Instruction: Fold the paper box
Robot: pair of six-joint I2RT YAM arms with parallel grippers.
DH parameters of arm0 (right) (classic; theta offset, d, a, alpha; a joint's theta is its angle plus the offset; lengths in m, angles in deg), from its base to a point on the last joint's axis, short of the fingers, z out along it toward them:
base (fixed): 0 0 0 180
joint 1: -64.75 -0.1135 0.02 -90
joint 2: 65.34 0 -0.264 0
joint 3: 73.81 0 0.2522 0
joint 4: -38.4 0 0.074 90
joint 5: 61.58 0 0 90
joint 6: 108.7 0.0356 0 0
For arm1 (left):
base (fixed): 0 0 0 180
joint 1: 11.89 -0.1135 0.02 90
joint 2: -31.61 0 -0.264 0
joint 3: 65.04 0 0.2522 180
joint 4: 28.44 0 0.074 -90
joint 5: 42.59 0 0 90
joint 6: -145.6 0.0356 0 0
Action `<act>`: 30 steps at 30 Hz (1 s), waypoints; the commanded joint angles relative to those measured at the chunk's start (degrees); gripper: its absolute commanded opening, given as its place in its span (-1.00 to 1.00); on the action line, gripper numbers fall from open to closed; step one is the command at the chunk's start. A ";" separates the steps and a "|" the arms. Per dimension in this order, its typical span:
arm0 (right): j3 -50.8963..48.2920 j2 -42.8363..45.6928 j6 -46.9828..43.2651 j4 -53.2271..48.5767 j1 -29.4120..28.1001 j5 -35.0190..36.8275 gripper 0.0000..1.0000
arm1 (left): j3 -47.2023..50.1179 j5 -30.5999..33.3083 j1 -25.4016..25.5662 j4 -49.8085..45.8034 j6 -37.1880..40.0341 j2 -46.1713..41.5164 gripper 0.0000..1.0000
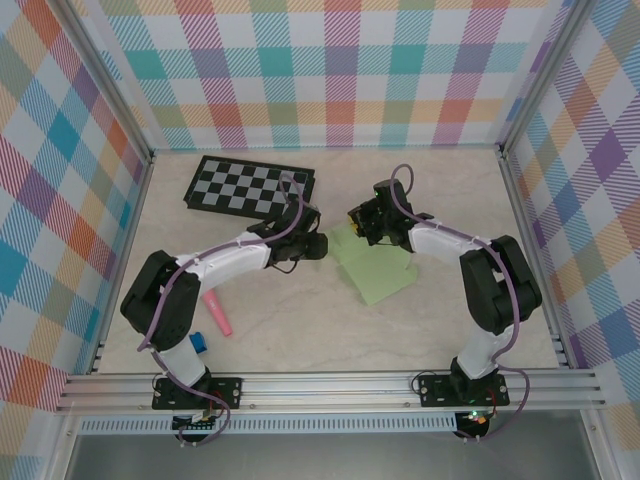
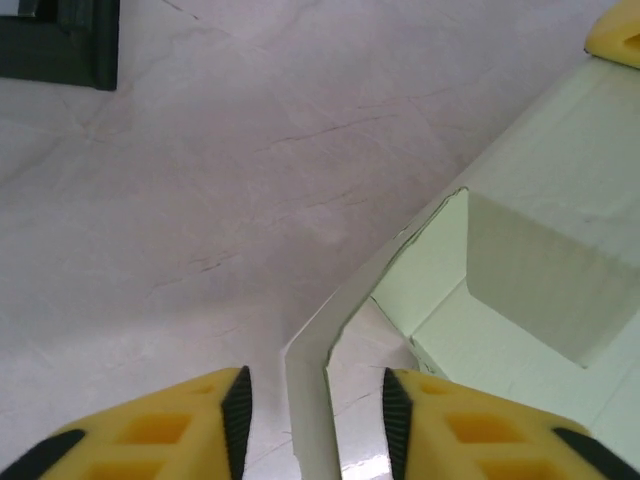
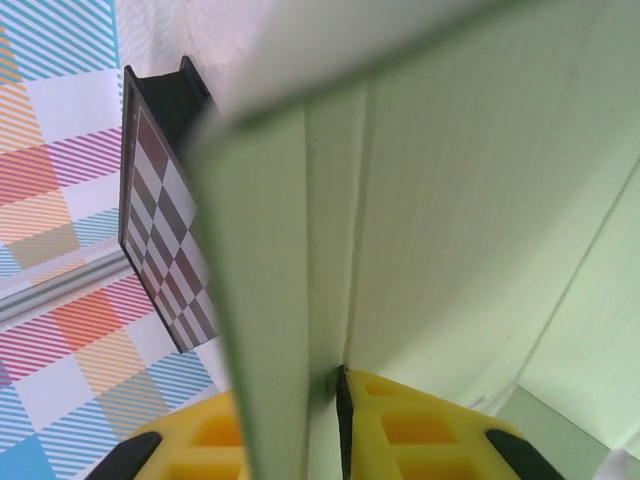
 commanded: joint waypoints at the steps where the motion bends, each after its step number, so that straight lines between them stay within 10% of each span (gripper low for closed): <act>1: -0.94 1.37 -1.86 2.82 0.26 0.57 -0.62 | 2.06 -2.65 -0.60 3.81 0.10 -4.73 -0.04; 13: -6.75 -0.89 -8.87 22.88 4.80 -12.47 -0.48 | 18.07 -2.72 -2.86 17.07 13.48 -21.47 0.41; 30: -10.89 -1.27 -9.38 34.87 5.39 -15.81 -0.28 | 22.95 -3.33 -1.66 26.40 12.67 -10.65 0.49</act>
